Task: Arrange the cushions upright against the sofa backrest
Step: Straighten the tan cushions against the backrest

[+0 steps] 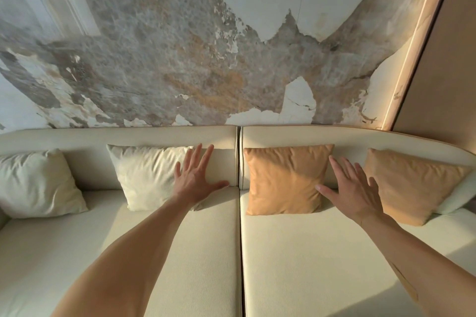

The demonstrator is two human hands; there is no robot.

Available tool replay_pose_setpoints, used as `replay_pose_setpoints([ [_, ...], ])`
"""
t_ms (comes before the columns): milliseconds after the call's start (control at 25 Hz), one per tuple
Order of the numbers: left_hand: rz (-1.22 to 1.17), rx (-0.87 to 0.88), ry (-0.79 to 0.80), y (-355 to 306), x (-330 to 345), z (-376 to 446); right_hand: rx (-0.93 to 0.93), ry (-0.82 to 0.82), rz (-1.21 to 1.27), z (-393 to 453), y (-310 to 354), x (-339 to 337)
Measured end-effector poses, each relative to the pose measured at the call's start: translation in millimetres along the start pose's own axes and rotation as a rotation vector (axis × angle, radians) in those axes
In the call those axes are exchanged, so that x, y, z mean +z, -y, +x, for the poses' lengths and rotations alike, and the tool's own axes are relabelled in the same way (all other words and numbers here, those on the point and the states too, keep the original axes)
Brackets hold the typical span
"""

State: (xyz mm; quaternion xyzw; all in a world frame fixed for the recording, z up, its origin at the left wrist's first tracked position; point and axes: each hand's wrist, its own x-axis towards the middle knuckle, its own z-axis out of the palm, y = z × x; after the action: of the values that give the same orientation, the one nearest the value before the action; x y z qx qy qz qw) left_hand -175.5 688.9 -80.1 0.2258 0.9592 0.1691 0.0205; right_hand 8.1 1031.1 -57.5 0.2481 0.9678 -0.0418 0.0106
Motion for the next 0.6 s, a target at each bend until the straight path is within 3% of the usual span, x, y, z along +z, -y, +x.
replay_pose_setpoints([
  [280,0.000,-0.078,-0.036,-39.8,15.2,20.6,-0.044,0.002,0.009,38.3,-39.3,-3.3],
  [600,-0.014,-0.179,-0.062,-124.9,61.8,36.1,-0.101,0.050,0.061,92.9,-140.8,1.2],
])
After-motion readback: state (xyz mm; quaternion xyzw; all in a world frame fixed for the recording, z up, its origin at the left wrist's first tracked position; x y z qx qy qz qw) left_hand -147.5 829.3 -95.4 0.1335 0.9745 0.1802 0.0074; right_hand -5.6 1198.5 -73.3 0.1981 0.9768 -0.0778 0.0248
